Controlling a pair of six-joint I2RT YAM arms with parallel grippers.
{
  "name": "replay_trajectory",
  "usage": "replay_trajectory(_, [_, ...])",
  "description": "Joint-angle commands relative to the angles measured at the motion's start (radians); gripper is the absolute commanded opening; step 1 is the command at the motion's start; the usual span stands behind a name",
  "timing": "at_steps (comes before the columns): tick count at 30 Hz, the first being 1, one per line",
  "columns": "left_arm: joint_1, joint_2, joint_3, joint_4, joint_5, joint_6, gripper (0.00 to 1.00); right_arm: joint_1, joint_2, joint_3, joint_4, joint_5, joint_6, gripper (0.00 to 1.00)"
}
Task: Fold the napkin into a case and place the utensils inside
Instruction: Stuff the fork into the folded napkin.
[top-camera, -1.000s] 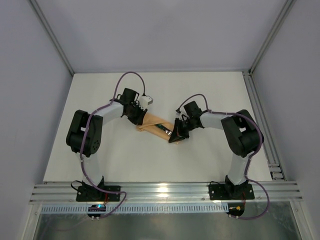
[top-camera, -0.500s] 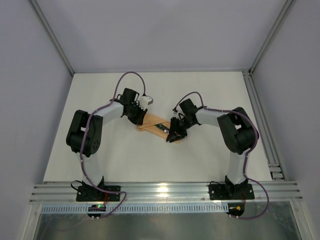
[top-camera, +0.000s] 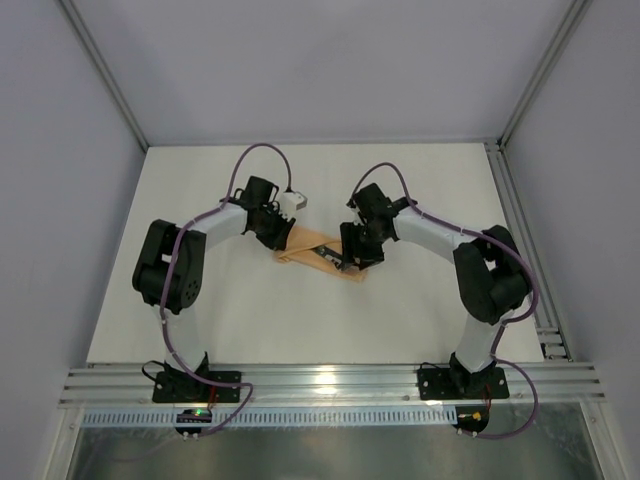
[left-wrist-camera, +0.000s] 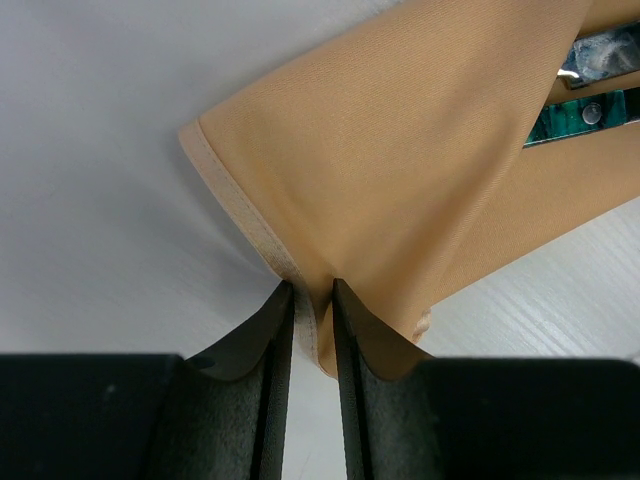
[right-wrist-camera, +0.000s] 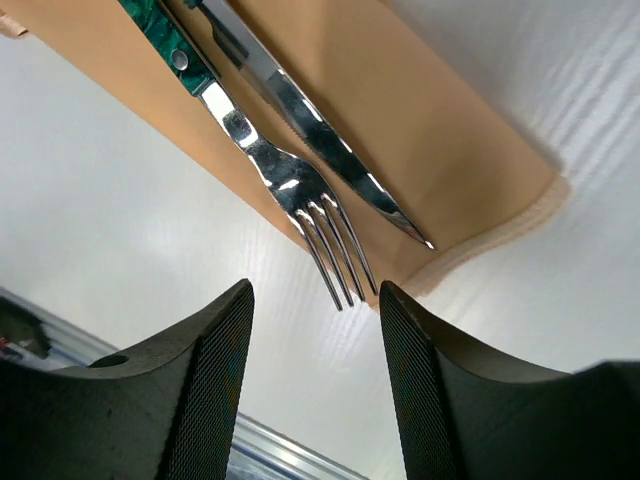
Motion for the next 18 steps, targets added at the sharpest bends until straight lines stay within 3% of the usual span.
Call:
replay_trajectory(1, [-0.001,-0.029,-0.007,0.006,0.009,0.022,0.23,0.032,-0.073,0.093,-0.097,0.209,-0.066,0.57])
replay_trajectory(5, [0.001,-0.041,0.002,-0.007,0.019,0.021,0.26,0.097,-0.106,0.101,-0.071,0.344,-0.165,0.57])
replay_trajectory(12, [0.001,-0.055,0.024,-0.030,0.018,0.010,0.29,0.178,-0.075,0.053,0.228,0.247,-0.305,0.40])
replay_trajectory(18, [0.001,-0.068,0.027,-0.050,0.005,0.016,0.31,0.187,0.043,0.100,0.258,0.261,-0.368,0.39])
